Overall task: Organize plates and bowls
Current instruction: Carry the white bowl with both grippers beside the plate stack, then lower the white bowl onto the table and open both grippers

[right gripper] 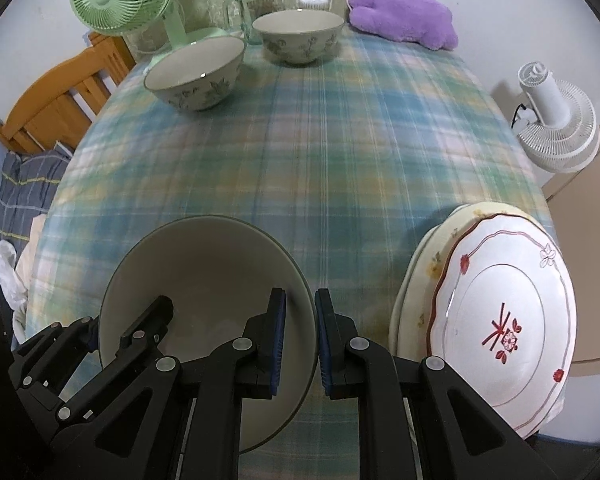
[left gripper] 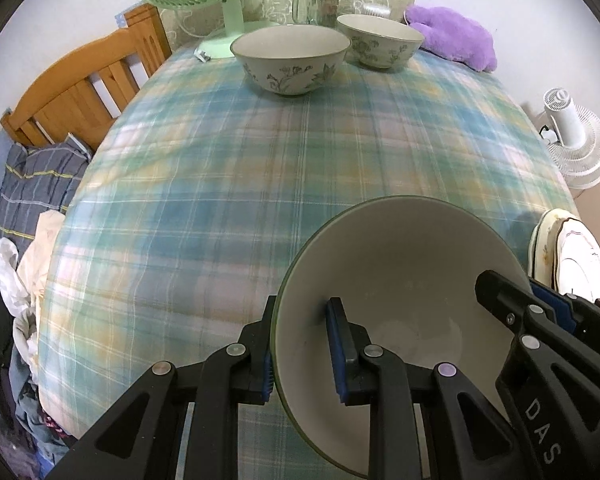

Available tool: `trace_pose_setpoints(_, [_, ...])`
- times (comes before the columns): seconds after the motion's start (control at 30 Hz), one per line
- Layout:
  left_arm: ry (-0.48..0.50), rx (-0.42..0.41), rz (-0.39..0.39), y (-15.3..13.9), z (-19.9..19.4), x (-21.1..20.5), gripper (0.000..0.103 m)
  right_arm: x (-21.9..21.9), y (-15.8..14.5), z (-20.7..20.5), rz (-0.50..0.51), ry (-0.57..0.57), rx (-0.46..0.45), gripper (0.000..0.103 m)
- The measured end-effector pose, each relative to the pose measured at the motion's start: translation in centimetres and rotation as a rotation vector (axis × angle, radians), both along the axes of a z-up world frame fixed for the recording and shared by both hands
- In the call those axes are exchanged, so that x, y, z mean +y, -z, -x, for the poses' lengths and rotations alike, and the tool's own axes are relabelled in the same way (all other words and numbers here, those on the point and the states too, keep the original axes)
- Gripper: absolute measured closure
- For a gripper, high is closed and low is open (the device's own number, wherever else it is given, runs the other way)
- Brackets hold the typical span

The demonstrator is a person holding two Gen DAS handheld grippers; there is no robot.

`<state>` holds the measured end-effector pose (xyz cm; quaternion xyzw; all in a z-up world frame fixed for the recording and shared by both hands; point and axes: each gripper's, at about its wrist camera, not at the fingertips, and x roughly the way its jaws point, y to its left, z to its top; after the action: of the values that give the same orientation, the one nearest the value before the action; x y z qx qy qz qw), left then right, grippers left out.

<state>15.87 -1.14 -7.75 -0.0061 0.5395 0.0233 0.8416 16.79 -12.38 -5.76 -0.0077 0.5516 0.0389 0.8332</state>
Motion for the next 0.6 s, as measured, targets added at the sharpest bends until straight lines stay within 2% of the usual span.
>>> trace_pose_setpoints(0.13, [-0.015, -0.006, -0.003, 0.0, 0.2, -0.2, 0.083, -0.3, 0.1, 0.0, -0.011, -0.004, 0.001, 0.085])
trace_pose_setpoints(0.43, [-0.031, -0.007, 0.001, -0.4, 1.1, -0.6, 0.062, -0.3, 0.0, 0.3, -0.028, -0.048, 0.013, 0.083])
trace_pose_setpoints(0.5, [-0.026, -0.012, 0.009, -0.9, 1.2, -0.3, 0.047, -0.2, -0.4, 0.4, -0.022, -0.049, 0.007, 0.074])
trace_pose_setpoints(0.57, [-0.014, -0.03, 0.012, -1.6, 1.2, 0.0, 0.041, 0.0, -1.2, 0.7, -0.015, -0.034, -0.027, 0.049])
trace_pose_setpoints(0.6, [-0.004, -0.04, 0.015, -2.0, 1.2, 0.2, 0.034, 0.1, -1.6, 0.8, -0.016, -0.03, -0.041, 0.045])
